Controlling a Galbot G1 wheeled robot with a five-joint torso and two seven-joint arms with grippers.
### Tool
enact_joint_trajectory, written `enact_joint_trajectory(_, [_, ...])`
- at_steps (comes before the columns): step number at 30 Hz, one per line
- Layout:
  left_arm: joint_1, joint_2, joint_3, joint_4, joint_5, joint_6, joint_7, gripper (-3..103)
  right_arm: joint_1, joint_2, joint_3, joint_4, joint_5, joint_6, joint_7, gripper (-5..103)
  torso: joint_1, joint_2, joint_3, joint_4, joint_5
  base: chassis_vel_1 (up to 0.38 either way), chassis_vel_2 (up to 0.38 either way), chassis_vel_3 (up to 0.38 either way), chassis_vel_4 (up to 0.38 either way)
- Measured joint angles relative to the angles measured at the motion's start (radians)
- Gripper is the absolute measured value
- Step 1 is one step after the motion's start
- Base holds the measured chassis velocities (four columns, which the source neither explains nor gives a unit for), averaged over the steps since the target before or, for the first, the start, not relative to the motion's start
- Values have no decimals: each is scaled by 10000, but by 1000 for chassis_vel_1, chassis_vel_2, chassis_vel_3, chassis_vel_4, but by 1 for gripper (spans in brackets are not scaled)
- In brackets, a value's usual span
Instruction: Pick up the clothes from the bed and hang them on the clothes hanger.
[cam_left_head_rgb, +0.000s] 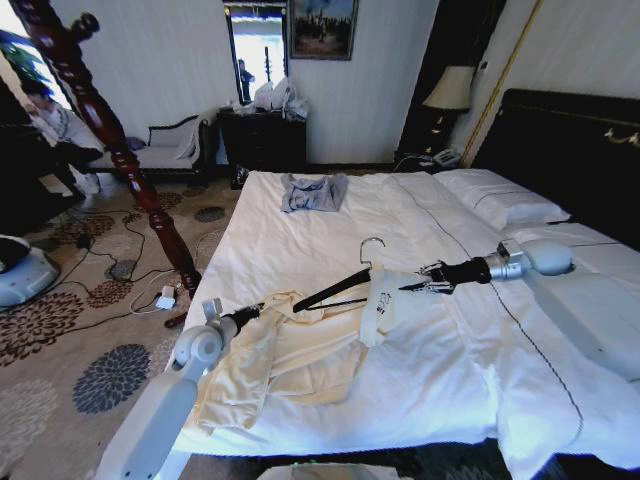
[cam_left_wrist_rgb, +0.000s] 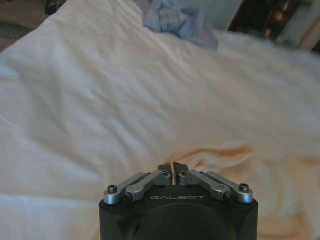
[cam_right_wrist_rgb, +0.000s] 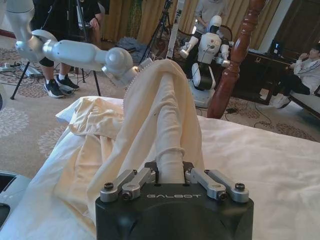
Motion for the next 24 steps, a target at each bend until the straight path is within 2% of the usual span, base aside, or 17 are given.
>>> enact_joint_trajectory(3, [-340,296,304,673,1237,-4,1110,16,10,-12,1,6,1,-9,-4,20,0,1,0,4,-1,0,0,0,0])
enact_joint_trajectory(4, [-340,296,304,673,1237,-4,1110,16,10,-12,1,6,1,-9,-4,20,0,1,0,4,-1,0,0,0,0])
enact_joint_trajectory(7, [-625,452,429,1104,1508,-36,1705,32,39,-4,-11,-3,1,-18,-2,20,0,1,1,3,0,0,0,0,0])
enact_joint_trajectory(10, [-795,481,519,1295,1544,-58,1920,38,44,-2,-22,-25,0,-19,-3,20,0,0,0,4,-1,0,0,0,0])
enact_joint_trajectory(11, [-929,475,628,1454,1546,-58,2010,49,48,14,-34,-57,0,-19,-2,20,-1,1,1,4,0,0,0,0,0])
enact_joint_trajectory(13, [-1034,453,729,1583,1557,-59,2068,49,56,34,-40,-79,-3,-19,-2,20,0,1,0,2,0,0,0,0,0])
enact_joint_trajectory(15, [-1246,398,1011,1824,1577,-87,2171,60,93,80,-55,-99,-3,-19,-2,20,0,0,1,2,0,0,0,0,0])
enact_joint_trajectory(16, [-1246,398,1011,1824,1577,-87,2171,60,93,80,-55,-99,-3,-19,-2,20,0,0,1,2,0,0,0,0,0])
enact_joint_trajectory(19, [-1414,291,1370,2014,1576,-170,2325,79,123,110,-80,-102,-9,-19,-1,20,1,1,1,2,0,0,0,0,0])
enact_joint_trajectory(20, [-1414,291,1370,2014,1576,-170,2325,79,123,110,-80,-102,-9,-19,-1,20,1,1,1,2,0,0,0,0,0])
enact_joint_trajectory(24, [-1349,214,1452,2035,1637,-440,2621,64,83,116,-81,-129,-14,-18,-1,20,1,0,1,2,0,0,0,0,0])
